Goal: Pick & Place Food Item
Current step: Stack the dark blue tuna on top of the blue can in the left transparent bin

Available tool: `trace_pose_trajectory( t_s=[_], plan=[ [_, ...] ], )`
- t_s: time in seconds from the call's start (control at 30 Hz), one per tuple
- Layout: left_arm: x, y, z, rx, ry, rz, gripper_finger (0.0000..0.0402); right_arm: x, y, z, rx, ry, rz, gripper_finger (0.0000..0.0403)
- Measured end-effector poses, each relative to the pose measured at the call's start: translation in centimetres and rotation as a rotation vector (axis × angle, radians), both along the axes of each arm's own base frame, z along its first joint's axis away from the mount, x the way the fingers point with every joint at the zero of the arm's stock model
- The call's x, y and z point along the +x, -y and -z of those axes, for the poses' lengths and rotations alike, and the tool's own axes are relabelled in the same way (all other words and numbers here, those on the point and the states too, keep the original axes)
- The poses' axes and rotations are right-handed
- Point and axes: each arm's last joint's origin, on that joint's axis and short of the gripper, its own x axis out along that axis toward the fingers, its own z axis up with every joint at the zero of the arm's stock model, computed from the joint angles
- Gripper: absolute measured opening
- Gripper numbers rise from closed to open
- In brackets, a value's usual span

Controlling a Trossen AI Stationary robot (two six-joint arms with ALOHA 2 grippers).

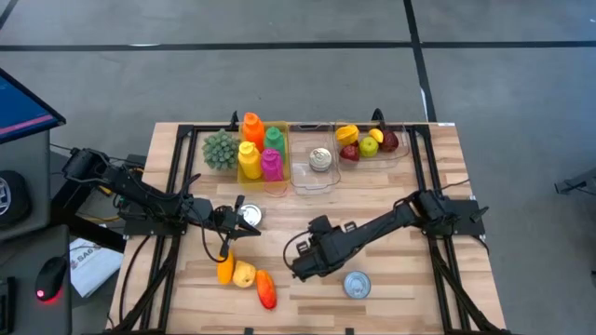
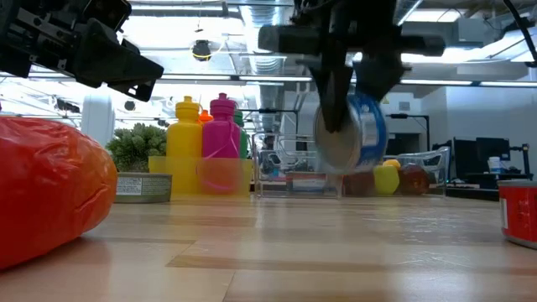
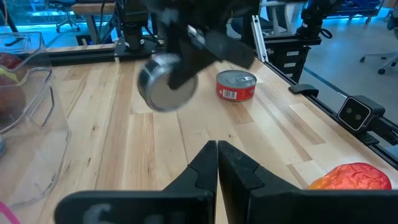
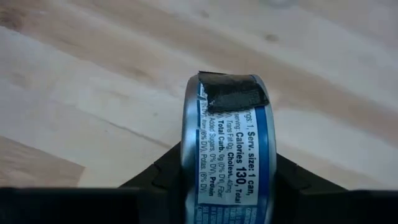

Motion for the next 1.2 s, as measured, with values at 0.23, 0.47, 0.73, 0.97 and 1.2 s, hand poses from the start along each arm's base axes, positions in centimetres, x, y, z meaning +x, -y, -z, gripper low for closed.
trace_pose_trajectory(
  t_s=[0.23, 0.47, 0.73, 0.97, 1.2],
  plan=[
    [0.0, 0.0, 0.0, 0.000, 0.000, 0.000, 0.0002, 0.7, 2.6, -3.8, -0.144, -0.047, -0.071, 0.0137],
    [0.0, 0.0, 0.0, 0.000, 0.000, 0.000, 0.0002, 2.4, 6.7, -6.5, -0.299, -0.068, -0.187, 0.0136],
    [0.0, 0.0, 0.0, 0.002, -0.005, 0.000, 0.0002, 3.4, 12.7, -7.1, -0.424, -0.193, -0.197, 0.0136],
    [0.0, 0.0, 0.1, 0.002, -0.007, 0.000, 0.0002, 4.1, 17.7, -6.8, -0.424, -0.246, -0.180, 0.0137],
    [0.0, 0.0, 0.1, 0.003, -0.011, 0.000, 0.0002, 4.3, 21.5, -6.4, -0.418, -0.270, -0.145, 0.0138]
  ],
)
